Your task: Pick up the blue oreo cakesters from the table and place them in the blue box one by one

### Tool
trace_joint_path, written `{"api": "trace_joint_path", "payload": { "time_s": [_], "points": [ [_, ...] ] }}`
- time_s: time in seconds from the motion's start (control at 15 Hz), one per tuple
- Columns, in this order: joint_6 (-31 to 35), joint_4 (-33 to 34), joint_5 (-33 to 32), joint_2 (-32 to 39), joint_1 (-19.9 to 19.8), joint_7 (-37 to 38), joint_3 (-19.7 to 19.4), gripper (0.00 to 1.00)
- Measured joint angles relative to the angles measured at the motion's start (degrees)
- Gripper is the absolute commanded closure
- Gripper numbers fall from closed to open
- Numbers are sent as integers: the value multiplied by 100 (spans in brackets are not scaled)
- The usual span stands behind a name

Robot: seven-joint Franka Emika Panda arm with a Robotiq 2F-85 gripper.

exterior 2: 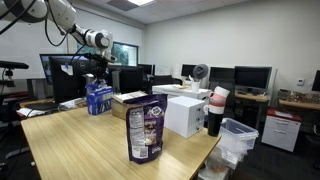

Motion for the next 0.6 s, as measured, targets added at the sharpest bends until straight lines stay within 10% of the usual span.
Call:
{"api": "trace_joint_path", "payload": {
  "time_s": [0.13,0.2,0.6],
  "points": [
    [-21,97,7,93,-8,13,-10,96],
    [-28,114,10,107,-11,14,-11,67],
    [-52,168,27,178,-16,14,-28,38]
  ]
}}
